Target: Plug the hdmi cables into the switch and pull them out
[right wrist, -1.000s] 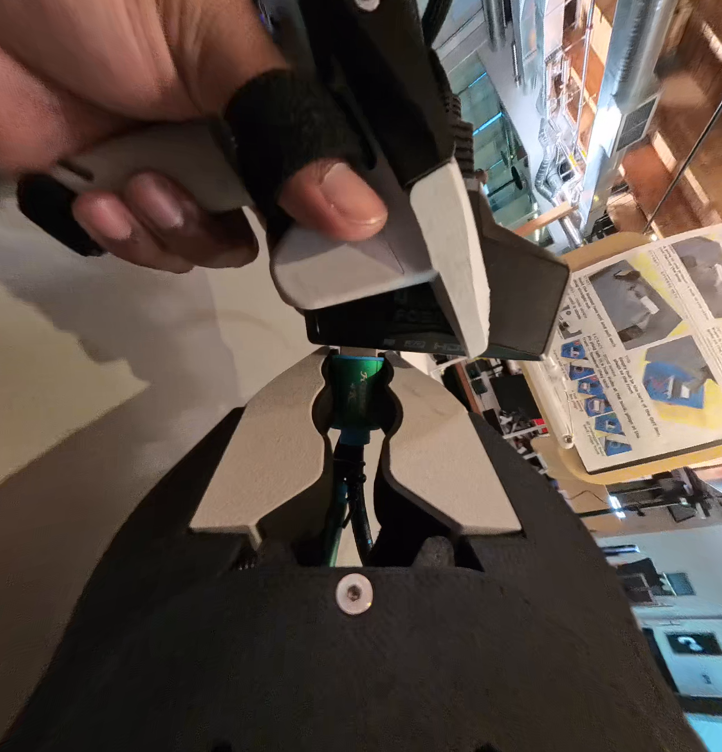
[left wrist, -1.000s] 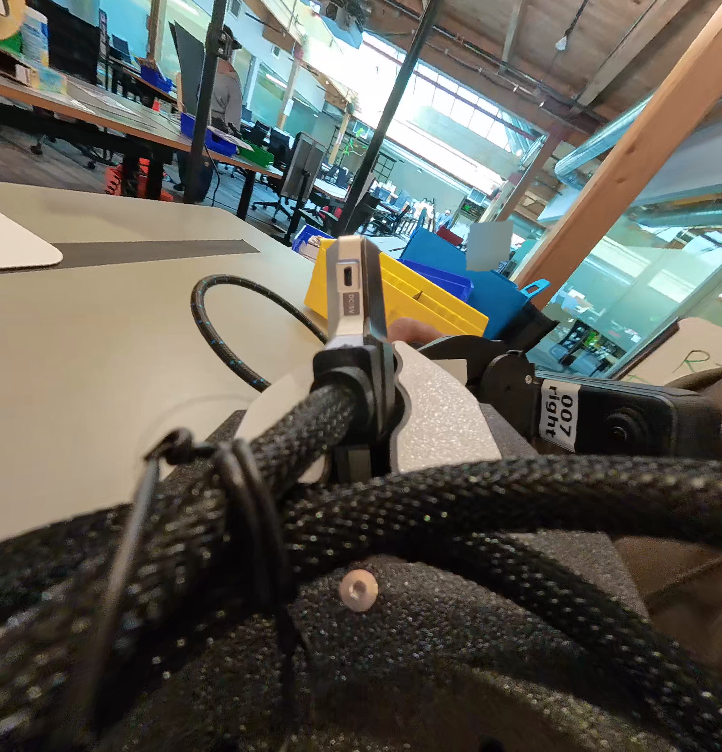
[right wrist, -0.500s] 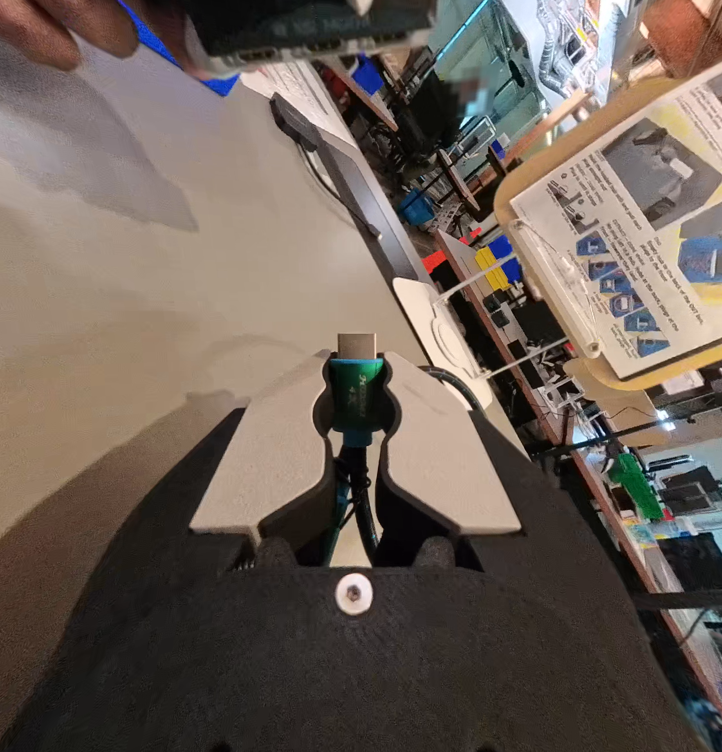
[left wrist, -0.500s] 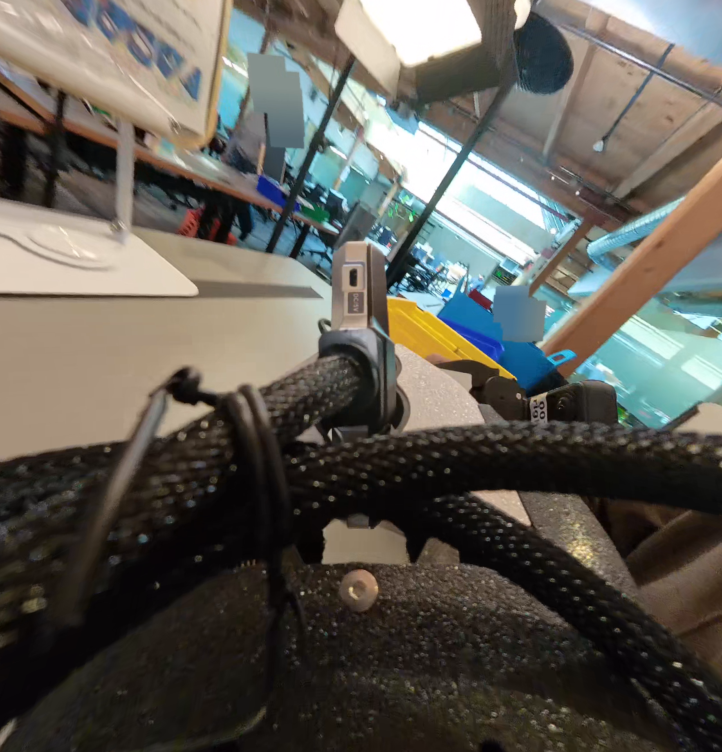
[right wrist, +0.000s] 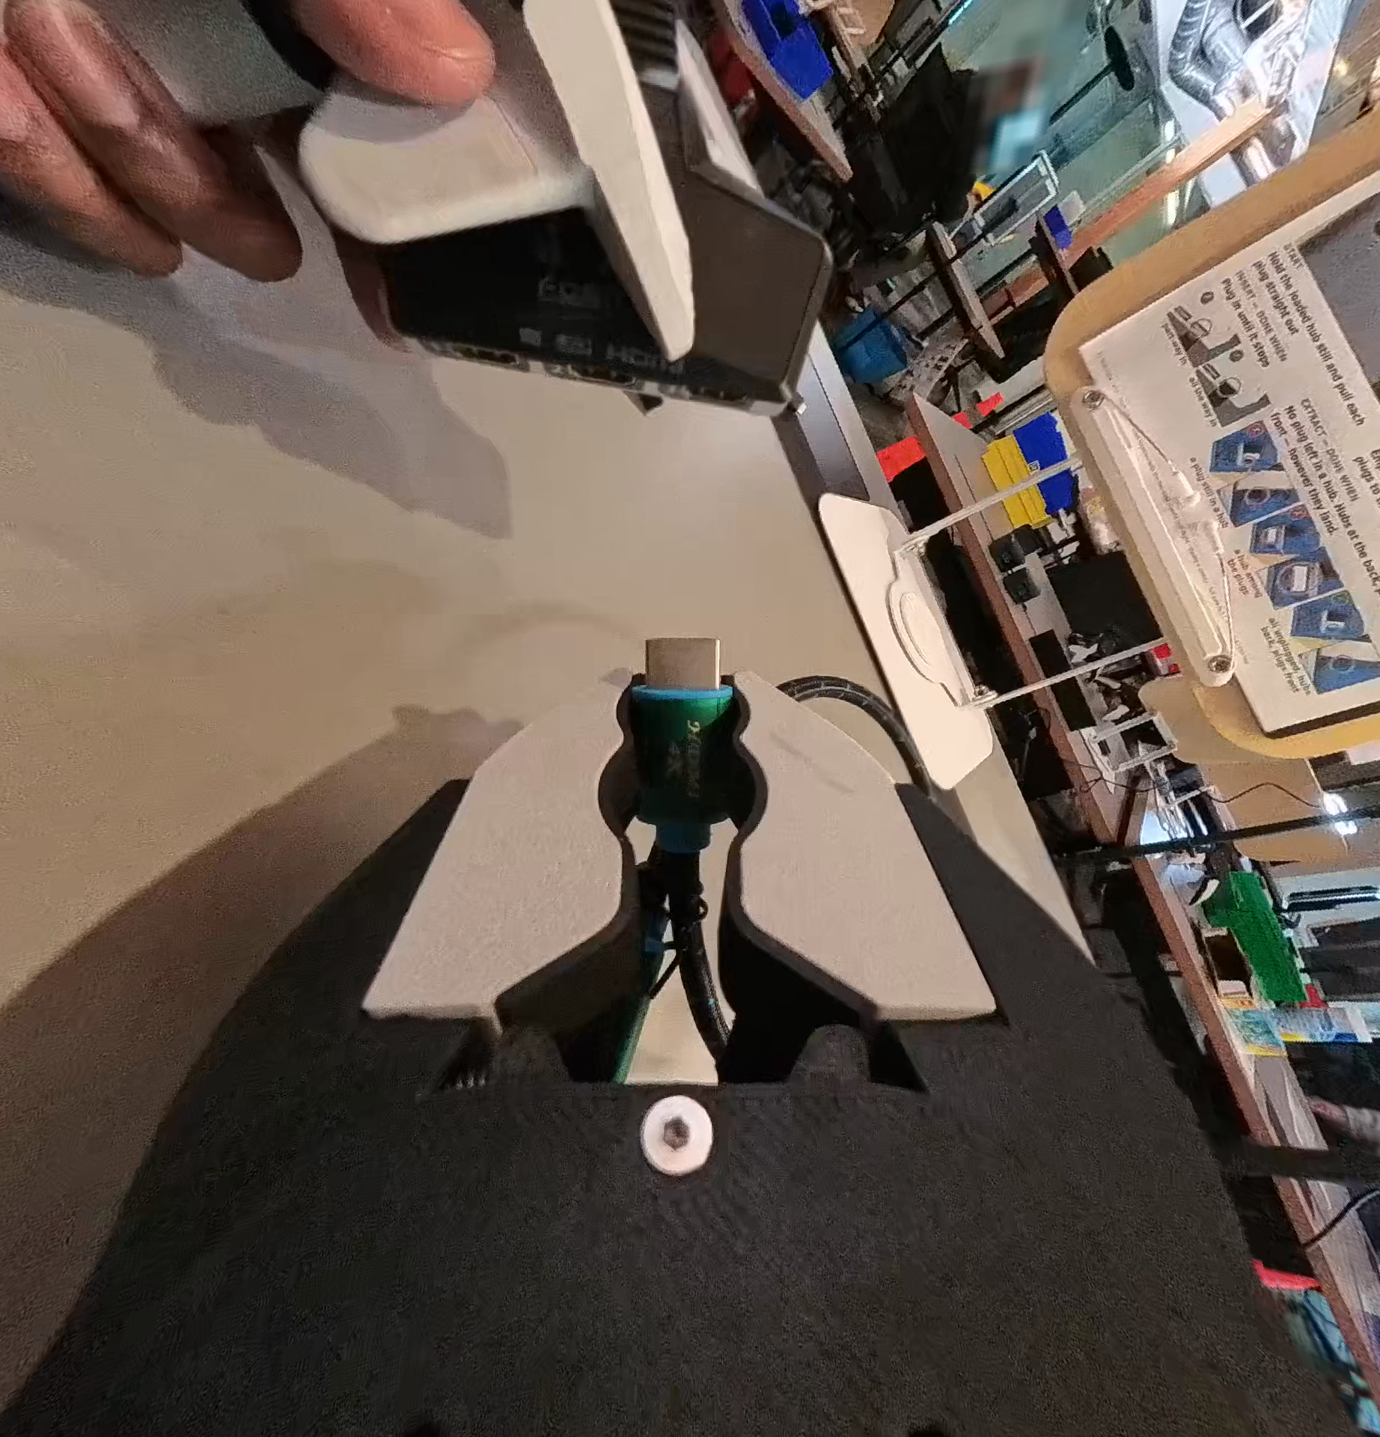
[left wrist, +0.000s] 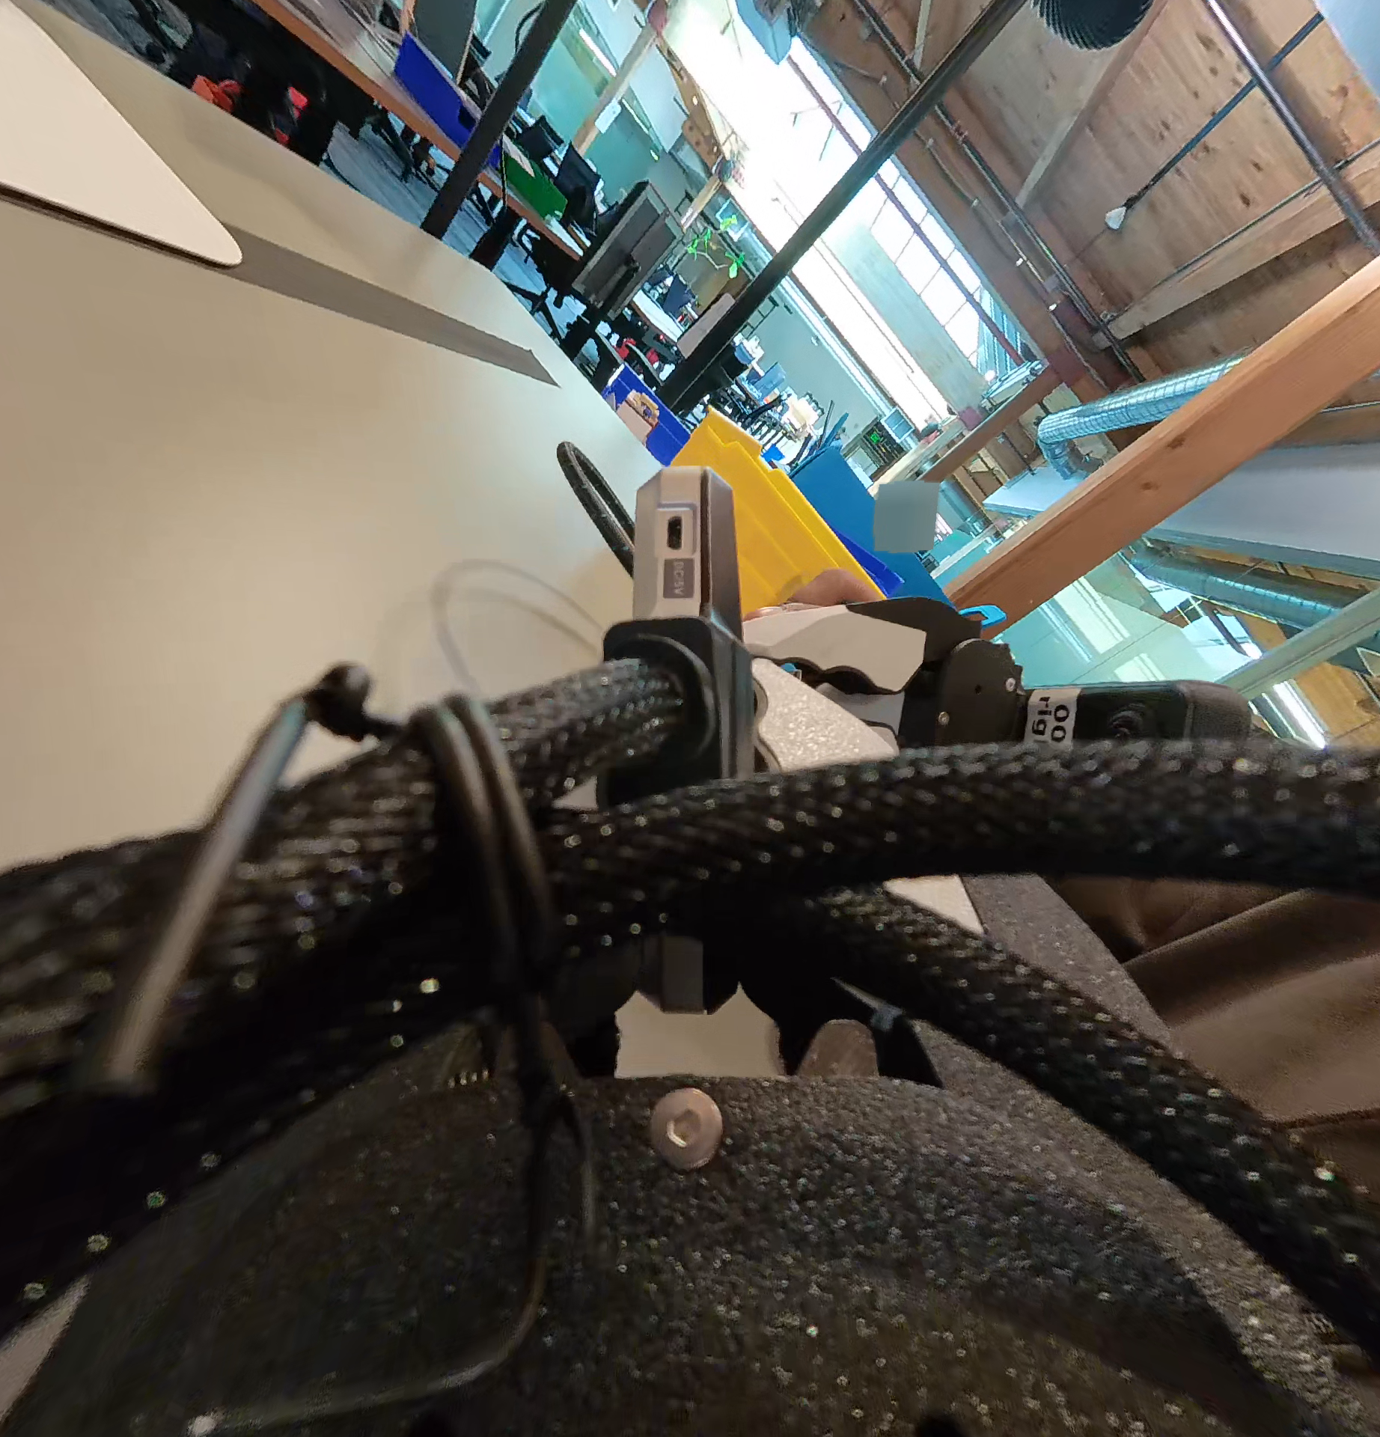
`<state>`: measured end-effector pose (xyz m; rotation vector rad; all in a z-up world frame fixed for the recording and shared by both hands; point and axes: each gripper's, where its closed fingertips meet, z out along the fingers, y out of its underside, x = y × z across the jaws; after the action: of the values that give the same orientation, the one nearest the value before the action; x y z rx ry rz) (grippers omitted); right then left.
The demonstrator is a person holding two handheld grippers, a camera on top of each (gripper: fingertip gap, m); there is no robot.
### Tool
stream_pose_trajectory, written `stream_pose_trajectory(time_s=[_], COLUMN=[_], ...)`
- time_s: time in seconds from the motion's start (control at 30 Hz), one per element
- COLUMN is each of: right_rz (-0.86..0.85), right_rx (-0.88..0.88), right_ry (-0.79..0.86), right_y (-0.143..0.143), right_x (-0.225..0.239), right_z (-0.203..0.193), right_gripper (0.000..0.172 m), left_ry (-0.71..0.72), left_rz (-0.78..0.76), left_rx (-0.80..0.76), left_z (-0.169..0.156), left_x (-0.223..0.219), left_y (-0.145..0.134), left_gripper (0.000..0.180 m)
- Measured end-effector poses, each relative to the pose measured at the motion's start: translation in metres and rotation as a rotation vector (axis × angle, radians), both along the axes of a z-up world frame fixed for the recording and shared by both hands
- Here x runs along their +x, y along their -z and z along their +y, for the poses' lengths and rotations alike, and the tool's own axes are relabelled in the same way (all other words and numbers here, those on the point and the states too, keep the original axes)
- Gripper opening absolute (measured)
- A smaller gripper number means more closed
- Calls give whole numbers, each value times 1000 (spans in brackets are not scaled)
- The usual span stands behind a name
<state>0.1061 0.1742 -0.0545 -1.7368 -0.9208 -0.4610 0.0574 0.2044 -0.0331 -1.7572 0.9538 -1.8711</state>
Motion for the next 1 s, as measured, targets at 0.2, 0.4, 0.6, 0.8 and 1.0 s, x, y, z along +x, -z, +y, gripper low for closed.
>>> stream_pose_trajectory(time_s=[0.2, 0.4, 0.6, 0.8, 1.0], right_rz=[-11, -25, -50, -26, 100], right_rx=[-173, -194, -55, 2, -243], right_ry=[129, 204, 257, 438, 672], right_y=[24, 21, -71, -154, -95], right_x=[17, 29, 47, 123, 218], right_z=[-9, -26, -68, -151, -225], right_gripper=[18, 18, 17, 18, 18], left_ry=[4, 0, -4, 2, 20], left_rz=[56, 115, 150, 165, 177], left_rx=[14, 24, 33, 24, 28], left_z=[-4, -6, -7, -8, -14], left_x=[3, 6, 6, 6, 8], left_y=[10, 24, 29, 31, 33], left_gripper=[36, 49, 70, 70, 62])
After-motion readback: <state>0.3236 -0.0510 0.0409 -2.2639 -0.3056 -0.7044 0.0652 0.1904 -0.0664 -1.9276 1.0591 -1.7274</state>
